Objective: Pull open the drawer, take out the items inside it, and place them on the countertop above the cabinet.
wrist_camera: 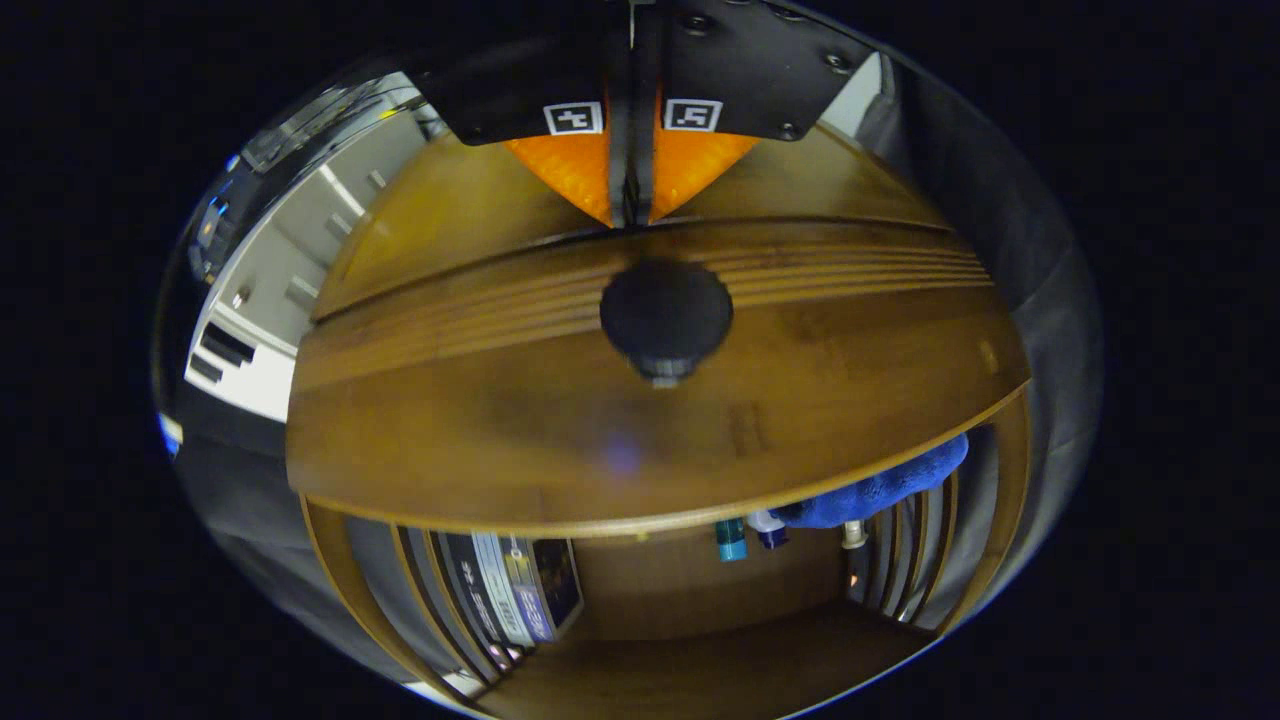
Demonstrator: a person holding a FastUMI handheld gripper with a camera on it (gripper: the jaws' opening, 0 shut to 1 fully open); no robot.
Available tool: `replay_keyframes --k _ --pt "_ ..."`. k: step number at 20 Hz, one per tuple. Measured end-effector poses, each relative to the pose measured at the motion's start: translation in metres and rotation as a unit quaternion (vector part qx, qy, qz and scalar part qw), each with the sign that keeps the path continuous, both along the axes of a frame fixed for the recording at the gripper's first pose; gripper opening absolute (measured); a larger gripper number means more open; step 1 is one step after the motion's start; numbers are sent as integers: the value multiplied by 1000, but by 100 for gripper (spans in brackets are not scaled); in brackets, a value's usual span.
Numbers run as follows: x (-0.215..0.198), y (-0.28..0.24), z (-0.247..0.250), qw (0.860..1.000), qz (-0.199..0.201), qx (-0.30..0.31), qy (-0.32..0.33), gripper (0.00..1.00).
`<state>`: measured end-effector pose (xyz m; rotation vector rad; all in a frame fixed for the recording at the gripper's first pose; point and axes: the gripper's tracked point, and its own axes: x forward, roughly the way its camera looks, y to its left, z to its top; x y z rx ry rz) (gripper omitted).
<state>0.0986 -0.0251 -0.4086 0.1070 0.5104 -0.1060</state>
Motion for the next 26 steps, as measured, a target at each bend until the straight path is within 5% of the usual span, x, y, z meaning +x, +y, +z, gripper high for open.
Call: replay_keyframes --k 2,4,7,13,15,26 --pt "-6 8 5 1000 18 18 -15 10" --pt "0 13 23 999 35 12 -33 32" --pt "9 15 61 996 42 -21 -78 52" --pt "22 12 83 994 42 -33 -93 75" --pt "28 9 79 995 43 -28 -84 75" --pt "32 4 77 996 36 -21 -84 42"
